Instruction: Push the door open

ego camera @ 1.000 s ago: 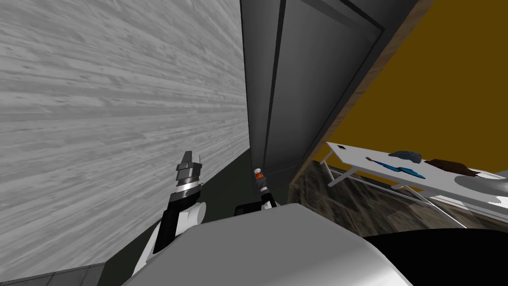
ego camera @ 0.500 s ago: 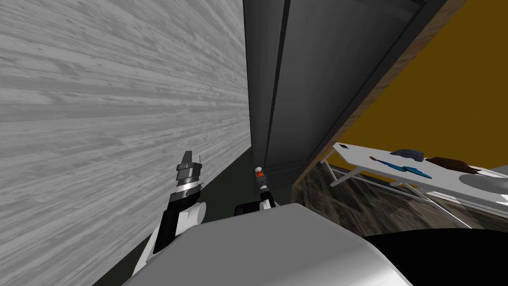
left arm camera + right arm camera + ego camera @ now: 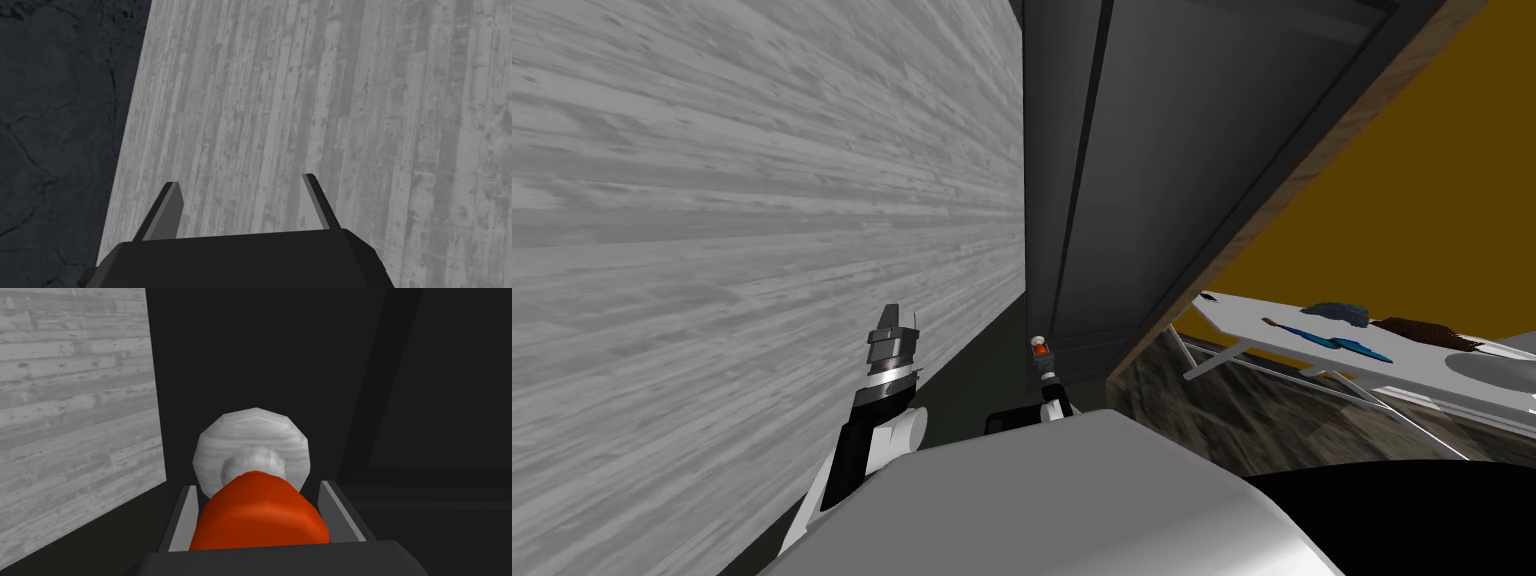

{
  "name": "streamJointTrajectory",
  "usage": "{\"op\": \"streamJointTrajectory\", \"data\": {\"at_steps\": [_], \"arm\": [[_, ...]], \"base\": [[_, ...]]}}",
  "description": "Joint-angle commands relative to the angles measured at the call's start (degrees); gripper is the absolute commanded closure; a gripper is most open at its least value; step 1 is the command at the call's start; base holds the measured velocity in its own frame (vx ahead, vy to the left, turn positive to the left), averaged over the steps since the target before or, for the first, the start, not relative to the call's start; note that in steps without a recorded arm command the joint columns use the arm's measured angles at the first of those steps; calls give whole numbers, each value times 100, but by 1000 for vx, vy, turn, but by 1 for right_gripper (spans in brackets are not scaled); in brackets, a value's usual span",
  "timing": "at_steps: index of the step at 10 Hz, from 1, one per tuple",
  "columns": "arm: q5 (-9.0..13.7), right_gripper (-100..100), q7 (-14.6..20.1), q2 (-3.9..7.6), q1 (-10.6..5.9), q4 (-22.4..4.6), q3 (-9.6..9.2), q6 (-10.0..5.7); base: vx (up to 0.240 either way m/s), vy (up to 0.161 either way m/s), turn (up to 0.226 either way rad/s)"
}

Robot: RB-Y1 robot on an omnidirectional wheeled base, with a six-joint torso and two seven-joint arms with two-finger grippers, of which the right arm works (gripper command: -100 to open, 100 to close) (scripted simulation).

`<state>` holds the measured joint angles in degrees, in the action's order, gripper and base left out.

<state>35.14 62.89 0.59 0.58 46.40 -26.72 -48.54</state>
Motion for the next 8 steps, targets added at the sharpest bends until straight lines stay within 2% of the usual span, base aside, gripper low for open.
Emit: {"op": "streamJointTrajectory", "data": {"at_steps": [1,3,5,6,7,8], "arm": [[86,100,-17,68,-62,-35,188,-128],[139,100,-46,31,-74,-35,284,-147],[214,100,-86,-118,-91,-35,419,-174],[249,100,-105,-239,-99,-35,482,-187],[219,100,-125,-187,-42,10,416,-120],[287,100,-154,-27,-58,20,527,-153]], "base": [[226,113,-64],[178,93,-71],[193,85,-86],[175,90,-97],[85,38,-27],[151,62,-31]]}}
